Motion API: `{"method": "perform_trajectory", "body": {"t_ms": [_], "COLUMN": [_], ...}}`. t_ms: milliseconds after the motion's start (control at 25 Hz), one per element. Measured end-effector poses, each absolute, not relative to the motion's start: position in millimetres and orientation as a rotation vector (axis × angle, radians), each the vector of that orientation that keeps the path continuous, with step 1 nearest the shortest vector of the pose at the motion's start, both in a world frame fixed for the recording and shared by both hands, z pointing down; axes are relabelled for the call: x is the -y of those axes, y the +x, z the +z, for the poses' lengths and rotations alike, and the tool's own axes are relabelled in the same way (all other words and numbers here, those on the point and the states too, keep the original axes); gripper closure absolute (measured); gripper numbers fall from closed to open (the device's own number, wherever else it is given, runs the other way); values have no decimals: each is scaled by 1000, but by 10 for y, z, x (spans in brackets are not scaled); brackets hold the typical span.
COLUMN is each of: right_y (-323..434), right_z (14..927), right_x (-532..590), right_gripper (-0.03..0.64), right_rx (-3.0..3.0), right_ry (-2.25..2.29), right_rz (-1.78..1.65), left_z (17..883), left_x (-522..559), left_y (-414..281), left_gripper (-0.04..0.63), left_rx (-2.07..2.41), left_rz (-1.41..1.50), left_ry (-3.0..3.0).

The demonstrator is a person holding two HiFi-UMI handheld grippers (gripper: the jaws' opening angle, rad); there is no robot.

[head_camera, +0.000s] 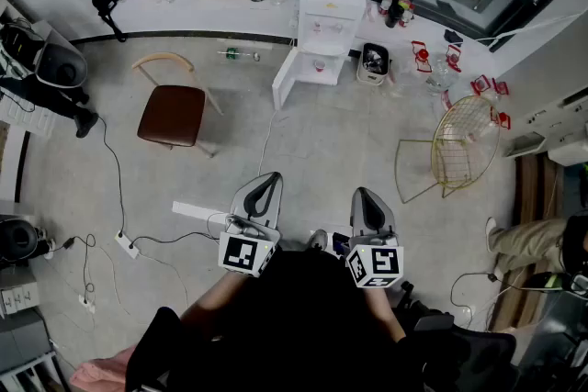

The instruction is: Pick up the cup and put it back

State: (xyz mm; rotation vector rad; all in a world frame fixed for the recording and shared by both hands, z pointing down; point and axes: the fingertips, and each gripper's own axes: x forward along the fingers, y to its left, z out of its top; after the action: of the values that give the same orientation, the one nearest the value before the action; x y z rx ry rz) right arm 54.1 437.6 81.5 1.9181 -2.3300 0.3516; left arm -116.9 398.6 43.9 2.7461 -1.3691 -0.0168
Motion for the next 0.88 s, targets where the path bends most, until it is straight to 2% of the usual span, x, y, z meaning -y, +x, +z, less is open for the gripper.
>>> {"method": "perform_trajectory", "body": {"t_ms": [720,760,800,840,880], "right_y": [487,484,475,464,453], "right_z": [757,792,835,877,908], "right_x": [-4394,-4386,-4377,-4370,-4365], "right_gripper": [620,584,472,430,428], "right_rx": [2360,2351,2342,2334,2327], "right_ry": [1949,1944,1933,1920,1910], "right_rz": [312,324,345,365,375], "left_z": [446,454,464,472,472], "left_x": [-4046,-4050,-4053,-4055,-4054], "left_y": [-1204,-1209,-1217,-1227,-1237], "left_gripper": [588,588,588,588,588], "left_rx": [1376,1376,1376,1377,1377], "left_rz": [-16,-15,-9,-3,-6], "left_ry": [2748,2744,2745,2747,2746]}}
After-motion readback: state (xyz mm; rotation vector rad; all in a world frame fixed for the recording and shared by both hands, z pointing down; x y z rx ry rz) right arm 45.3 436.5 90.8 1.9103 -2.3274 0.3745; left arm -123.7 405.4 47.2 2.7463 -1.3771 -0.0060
